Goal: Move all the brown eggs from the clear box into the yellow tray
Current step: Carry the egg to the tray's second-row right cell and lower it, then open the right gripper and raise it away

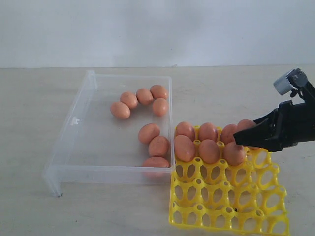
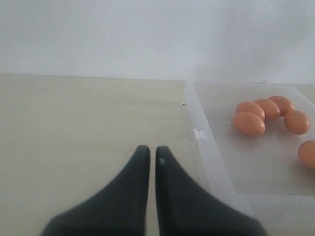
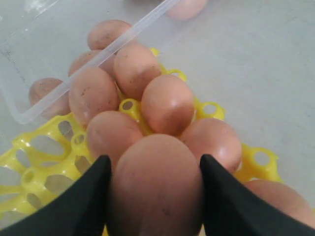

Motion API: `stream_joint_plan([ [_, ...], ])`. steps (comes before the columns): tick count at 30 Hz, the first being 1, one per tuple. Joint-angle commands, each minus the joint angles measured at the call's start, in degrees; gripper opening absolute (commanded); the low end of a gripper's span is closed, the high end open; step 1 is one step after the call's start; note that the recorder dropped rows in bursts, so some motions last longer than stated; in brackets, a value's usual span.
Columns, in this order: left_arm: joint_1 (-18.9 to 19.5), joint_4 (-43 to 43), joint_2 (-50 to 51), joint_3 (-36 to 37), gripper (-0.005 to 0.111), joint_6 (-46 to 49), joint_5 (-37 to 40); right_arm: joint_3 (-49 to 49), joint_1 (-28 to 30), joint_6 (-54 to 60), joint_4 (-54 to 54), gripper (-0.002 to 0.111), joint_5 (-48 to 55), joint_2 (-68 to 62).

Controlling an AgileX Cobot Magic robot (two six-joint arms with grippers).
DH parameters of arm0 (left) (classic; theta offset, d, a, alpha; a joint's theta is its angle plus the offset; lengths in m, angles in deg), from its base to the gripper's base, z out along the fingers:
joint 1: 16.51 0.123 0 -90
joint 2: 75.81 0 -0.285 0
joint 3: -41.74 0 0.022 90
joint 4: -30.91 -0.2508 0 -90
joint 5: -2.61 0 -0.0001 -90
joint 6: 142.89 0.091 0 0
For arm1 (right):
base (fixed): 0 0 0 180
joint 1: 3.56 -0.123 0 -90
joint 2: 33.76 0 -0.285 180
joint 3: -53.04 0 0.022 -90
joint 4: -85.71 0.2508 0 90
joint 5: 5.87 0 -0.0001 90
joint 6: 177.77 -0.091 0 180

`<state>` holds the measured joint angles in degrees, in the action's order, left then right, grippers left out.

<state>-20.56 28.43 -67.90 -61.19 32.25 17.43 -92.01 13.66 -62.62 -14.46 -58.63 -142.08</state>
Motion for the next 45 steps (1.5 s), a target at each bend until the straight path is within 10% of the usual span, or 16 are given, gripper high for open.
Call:
stream_joint_plan([
  [1, 0.19, 0.14, -0.12, 0.15, 0.004, 0.13, -0.48, 1.23, -0.04, 0.09, 0.22, 0.000, 0.76, 0.00],
  [20, 0.19, 0.14, -0.12, 0.15, 0.004, 0.13, -0.48, 3.53, -0.04, -2.91, 0.22, 0.001, 11.09, 0.00],
  [29, 0.19, 0.14, -0.12, 0.15, 0.004, 0.13, -0.48, 3.53, -0.04, -4.25, 0.22, 0.057, 10.86, 0.00],
  [45, 0.19, 0.14, -0.12, 0.15, 0.004, 0.13, -0.48, -2.15, -0.04, -4.16, 5.68, 0.058, -0.58, 0.00],
])
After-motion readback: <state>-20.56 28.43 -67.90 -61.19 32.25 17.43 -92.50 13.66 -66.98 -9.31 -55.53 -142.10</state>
